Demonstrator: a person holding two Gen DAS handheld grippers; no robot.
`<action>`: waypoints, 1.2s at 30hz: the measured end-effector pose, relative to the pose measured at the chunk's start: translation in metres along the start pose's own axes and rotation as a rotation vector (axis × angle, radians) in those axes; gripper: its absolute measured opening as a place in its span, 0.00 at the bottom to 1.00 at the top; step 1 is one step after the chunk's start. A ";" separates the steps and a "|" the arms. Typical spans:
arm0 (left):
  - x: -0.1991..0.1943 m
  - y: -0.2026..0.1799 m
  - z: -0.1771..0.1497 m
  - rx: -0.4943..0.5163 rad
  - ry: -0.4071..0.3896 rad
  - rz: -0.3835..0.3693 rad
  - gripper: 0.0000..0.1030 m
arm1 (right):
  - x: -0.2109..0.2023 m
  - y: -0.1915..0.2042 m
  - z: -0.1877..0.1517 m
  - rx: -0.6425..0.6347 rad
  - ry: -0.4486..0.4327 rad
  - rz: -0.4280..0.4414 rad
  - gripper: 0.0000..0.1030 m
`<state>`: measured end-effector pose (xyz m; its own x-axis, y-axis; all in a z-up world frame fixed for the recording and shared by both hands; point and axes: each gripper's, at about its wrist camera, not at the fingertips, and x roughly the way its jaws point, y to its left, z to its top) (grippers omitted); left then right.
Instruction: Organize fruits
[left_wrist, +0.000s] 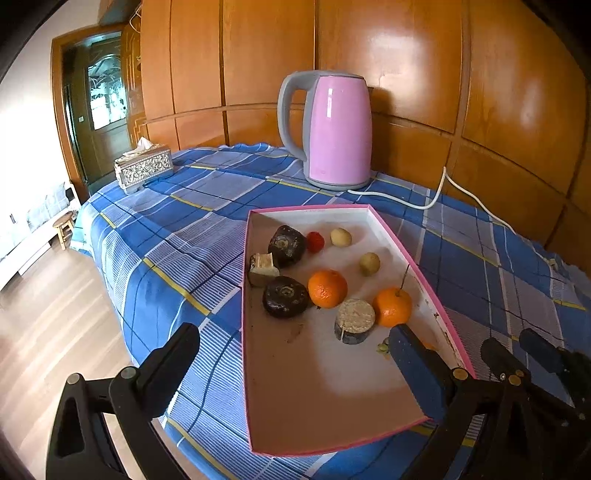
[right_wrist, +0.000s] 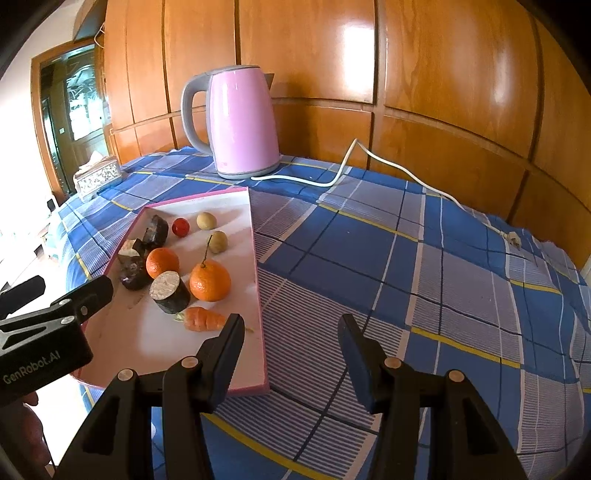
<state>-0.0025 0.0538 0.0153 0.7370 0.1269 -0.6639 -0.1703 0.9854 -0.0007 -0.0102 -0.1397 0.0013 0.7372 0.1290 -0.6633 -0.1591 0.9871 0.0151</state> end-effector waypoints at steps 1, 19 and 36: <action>0.000 0.000 0.000 -0.002 0.001 -0.001 1.00 | 0.000 0.000 0.000 -0.001 0.000 0.001 0.52; 0.004 0.002 -0.001 -0.013 0.021 -0.001 1.00 | 0.002 -0.001 0.000 0.004 0.006 0.004 0.52; 0.003 0.003 -0.001 -0.013 0.018 -0.003 1.00 | 0.002 0.000 -0.001 0.004 0.006 0.003 0.52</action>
<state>-0.0014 0.0565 0.0132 0.7256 0.1216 -0.6772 -0.1765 0.9842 -0.0123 -0.0091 -0.1399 -0.0007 0.7331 0.1309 -0.6674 -0.1580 0.9872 0.0201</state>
